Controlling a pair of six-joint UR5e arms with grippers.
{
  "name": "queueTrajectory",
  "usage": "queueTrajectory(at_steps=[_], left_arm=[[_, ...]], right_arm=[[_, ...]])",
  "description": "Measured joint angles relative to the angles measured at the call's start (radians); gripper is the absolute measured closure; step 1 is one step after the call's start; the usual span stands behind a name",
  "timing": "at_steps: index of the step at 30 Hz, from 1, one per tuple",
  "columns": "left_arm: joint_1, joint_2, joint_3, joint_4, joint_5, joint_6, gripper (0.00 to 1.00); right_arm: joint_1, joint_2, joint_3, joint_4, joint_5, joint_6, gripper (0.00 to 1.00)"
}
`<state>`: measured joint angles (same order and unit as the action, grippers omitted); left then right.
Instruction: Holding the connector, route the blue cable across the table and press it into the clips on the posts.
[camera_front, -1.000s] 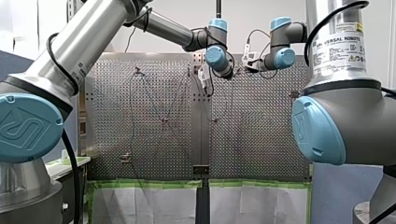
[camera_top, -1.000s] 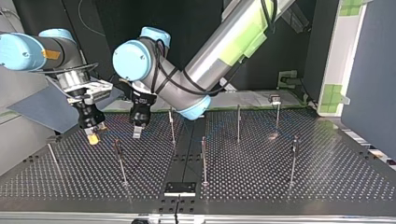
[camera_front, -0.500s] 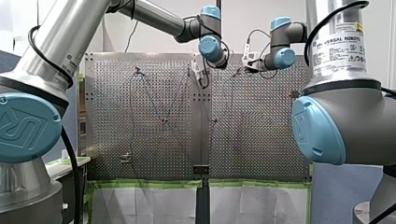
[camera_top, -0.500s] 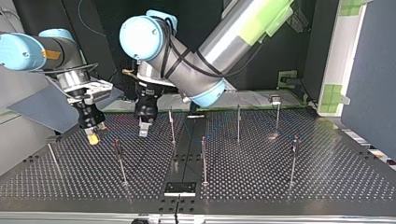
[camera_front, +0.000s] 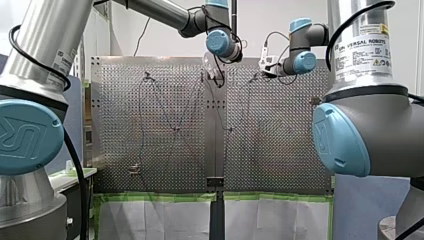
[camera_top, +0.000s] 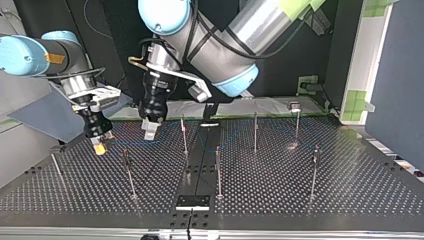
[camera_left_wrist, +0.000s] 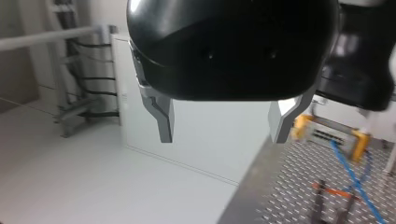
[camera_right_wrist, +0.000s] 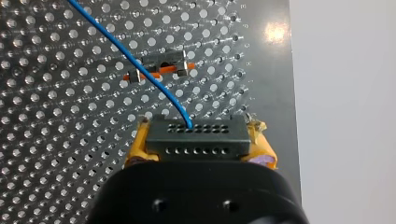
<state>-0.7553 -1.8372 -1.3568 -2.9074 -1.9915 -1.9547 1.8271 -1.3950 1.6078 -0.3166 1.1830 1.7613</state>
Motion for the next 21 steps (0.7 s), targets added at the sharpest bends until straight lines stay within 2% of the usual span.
queueTrajectory(at_steps=[7, 12, 21], left_arm=[[0.016, 0.042, -0.056, 0.056, -0.04, 0.03, 0.0], [0.005, 0.013, -0.101, 0.101, -0.084, 0.047, 0.0], [-0.03, -0.063, -0.179, 0.179, -0.152, 0.004, 0.0]], right_arm=[[0.0, 0.0, 0.0, 0.0, 0.0, 0.0, 1.0], [0.0, 0.0, 0.0, 0.0, 0.0, 0.0, 1.0], [0.0, 0.0, 0.0, 0.0, 0.0, 0.0, 1.0]])
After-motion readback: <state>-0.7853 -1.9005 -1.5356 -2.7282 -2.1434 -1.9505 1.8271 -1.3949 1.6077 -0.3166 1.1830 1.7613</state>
